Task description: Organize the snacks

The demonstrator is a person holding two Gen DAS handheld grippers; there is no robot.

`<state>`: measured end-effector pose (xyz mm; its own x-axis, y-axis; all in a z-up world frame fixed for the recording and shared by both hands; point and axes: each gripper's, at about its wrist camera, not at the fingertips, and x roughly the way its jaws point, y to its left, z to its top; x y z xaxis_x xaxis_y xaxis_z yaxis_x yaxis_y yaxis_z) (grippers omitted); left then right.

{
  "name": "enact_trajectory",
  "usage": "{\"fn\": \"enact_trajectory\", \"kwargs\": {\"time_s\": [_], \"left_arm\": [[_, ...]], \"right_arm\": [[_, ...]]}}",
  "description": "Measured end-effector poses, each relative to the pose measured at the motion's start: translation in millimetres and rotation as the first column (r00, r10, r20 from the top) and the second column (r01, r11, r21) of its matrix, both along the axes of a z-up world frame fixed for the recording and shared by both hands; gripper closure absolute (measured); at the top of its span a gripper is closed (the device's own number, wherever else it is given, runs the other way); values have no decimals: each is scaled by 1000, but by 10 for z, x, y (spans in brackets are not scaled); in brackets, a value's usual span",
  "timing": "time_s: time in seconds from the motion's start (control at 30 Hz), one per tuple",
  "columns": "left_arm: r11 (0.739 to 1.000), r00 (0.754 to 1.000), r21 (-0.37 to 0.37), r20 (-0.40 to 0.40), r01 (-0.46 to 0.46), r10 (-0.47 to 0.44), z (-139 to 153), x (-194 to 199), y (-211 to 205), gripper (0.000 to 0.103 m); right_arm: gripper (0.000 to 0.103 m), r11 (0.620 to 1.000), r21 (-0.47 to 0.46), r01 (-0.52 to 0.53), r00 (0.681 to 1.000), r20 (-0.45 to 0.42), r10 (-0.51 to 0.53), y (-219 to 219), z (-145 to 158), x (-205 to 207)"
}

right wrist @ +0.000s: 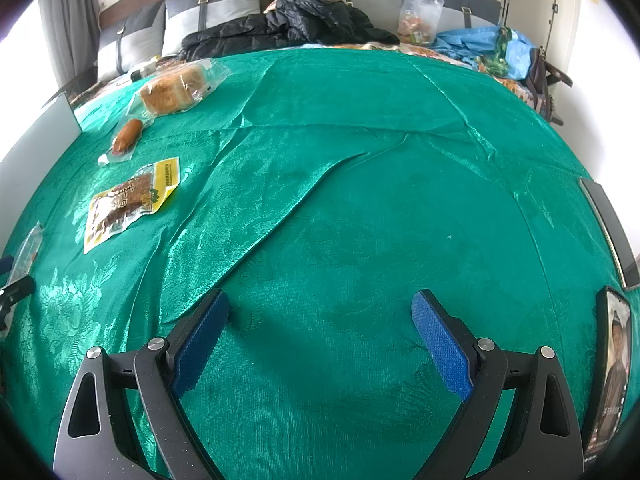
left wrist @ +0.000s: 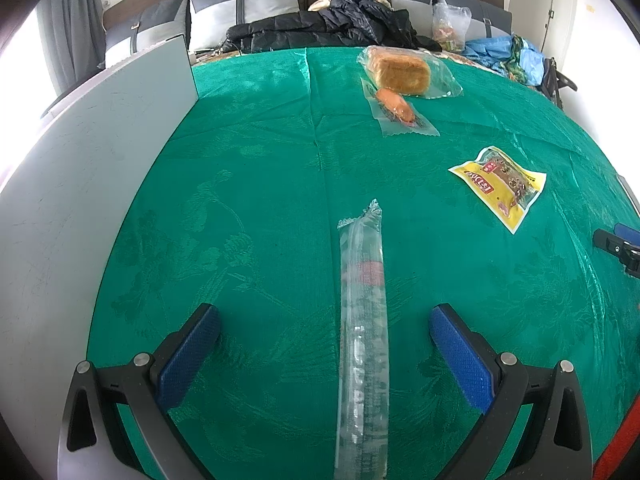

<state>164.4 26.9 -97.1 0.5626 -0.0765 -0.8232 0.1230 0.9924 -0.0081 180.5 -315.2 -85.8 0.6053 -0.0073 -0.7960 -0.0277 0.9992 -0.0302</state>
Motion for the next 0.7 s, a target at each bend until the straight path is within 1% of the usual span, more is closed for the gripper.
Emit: {"fn": "enact_trajectory", "kwargs": {"time_s": [0.1,0.2,0.27,0.3,0.33,0.4,0.43,0.47,0.5,0.53,0.57,0.63,0.67,0.7], "left_arm": [[999,999,-3,-1,-34,34,6,26,96,0],[999,999,-13,8,-47,47,4,13,152,0],[999,999,-7,11,-46,46,-1,6,146,0],[999,999,-7,13,-48,48,-3,5,147,0],[999,999,-7,14,-48,49,-2,5,146,0],[999,999,-7,15,-50,51,-4,9,144,0],[999,999,-7,16,-51,51,-5,8,144,0],[999,999,-7,15,-51,51,-5,10,147,0],[999,999,-7,16,-51,51,-5,10,148,0],[999,999,-7,16,-51,51,-5,9,148,0],[999,999,-7,16,-50,50,-4,9,151,0],[999,999,-7,15,-50,50,-6,9,150,0],[999,999,-7,16,-51,51,-3,8,146,0],[999,999,-7,15,-51,51,0,8,145,0]], "right_arm": [[8,1000,4,-1,1000,1,1,-2,2,2],[10,999,51,3,1000,20,-4,-61,37,-42],[10,992,122,23,1000,5,-23,-81,115,-103],[10,983,182,23,1000,-4,-23,-60,182,-141],[10,960,280,15,1000,-12,-13,0,277,-182],[10,901,433,2,999,-40,17,145,370,-181],[10,842,539,3,996,-75,44,278,387,-116],[10,799,601,14,992,-108,63,378,370,-35],[11,765,643,34,987,-141,74,467,339,64],[12,744,664,76,980,-186,67,570,288,206],[12,748,651,128,971,-238,40,658,223,373],[12,771,594,230,944,-328,-29,784,76,679],[11,777,571,265,932,-358,-54,845,13,797],[11,791,549,271,938,-335,-88,904,44,882]]}}
